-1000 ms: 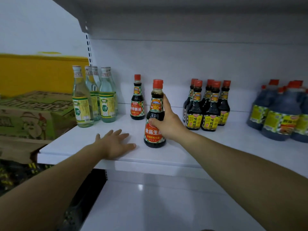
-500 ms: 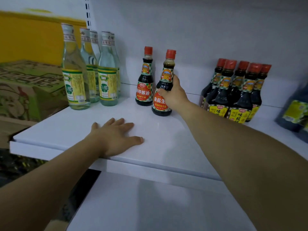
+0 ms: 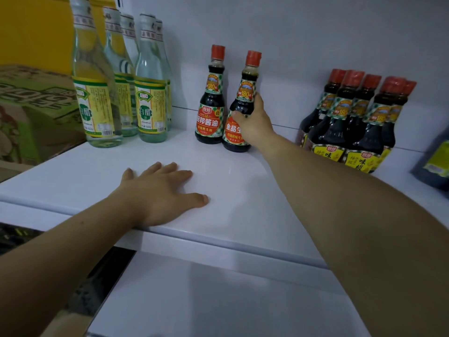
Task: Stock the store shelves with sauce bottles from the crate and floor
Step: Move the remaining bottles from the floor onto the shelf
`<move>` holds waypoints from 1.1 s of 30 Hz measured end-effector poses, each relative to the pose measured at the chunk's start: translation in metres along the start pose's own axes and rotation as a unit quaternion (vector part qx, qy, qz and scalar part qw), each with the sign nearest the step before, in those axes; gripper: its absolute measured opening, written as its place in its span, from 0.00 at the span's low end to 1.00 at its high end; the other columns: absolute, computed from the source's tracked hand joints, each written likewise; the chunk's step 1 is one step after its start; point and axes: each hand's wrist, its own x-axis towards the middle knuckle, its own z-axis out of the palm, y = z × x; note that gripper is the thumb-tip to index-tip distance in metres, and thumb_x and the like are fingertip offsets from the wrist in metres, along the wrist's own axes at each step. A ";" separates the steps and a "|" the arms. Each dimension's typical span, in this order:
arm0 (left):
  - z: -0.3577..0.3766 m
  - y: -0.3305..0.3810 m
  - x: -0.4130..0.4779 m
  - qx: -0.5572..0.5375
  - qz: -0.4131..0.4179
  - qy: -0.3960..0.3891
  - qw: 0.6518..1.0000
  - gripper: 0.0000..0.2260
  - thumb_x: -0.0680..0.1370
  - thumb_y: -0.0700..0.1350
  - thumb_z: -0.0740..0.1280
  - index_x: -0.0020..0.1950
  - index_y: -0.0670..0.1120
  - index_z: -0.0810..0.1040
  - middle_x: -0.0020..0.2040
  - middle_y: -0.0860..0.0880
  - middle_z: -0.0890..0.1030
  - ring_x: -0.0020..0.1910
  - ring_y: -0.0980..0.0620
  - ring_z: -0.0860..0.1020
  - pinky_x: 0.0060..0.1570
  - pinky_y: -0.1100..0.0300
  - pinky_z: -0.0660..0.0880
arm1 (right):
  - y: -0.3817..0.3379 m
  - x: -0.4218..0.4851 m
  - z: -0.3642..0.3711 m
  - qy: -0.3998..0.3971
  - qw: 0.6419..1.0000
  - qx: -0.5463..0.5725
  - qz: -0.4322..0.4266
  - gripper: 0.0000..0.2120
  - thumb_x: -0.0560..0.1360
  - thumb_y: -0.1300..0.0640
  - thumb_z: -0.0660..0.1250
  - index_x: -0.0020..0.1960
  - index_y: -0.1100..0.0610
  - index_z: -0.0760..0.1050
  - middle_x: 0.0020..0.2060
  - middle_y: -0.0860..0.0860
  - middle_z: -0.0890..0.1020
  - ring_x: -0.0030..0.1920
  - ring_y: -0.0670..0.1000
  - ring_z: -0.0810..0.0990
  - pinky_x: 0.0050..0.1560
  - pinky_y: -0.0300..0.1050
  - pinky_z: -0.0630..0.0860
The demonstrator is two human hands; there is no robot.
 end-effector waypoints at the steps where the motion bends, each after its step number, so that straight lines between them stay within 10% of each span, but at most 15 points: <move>1: 0.001 -0.001 0.000 -0.003 -0.001 -0.001 1.000 0.35 0.70 0.75 0.51 0.75 0.63 0.53 0.78 0.58 0.49 0.77 0.54 0.46 0.73 0.40 0.43 | 0.001 0.002 0.001 0.003 1.000 0.001 0.001 0.30 0.79 0.57 0.65 0.76 0.51 0.55 0.66 0.53 0.74 0.63 0.55 0.75 0.64 0.53 0.71; 26: 0.001 0.001 0.001 -0.021 -0.006 -0.015 1.000 0.42 0.62 0.78 0.47 0.75 0.64 0.52 0.78 0.59 0.48 0.77 0.56 0.45 0.74 0.42 0.43 | 0.014 0.022 0.013 0.062 0.995 -0.078 0.017 0.35 0.75 0.51 0.69 0.76 0.54 0.54 0.68 0.56 0.68 0.66 0.58 0.72 0.65 0.54 0.70; 33: -0.002 0.007 0.011 0.002 -0.014 0.035 0.999 0.32 0.69 0.75 0.50 0.70 0.64 0.61 0.72 0.57 0.62 0.73 0.50 0.57 0.69 0.43 0.56 | 0.004 0.028 0.003 0.035 0.995 -0.093 0.017 0.34 0.72 0.51 0.73 0.71 0.54 0.59 0.64 0.55 0.73 0.62 0.58 0.75 0.63 0.58 0.73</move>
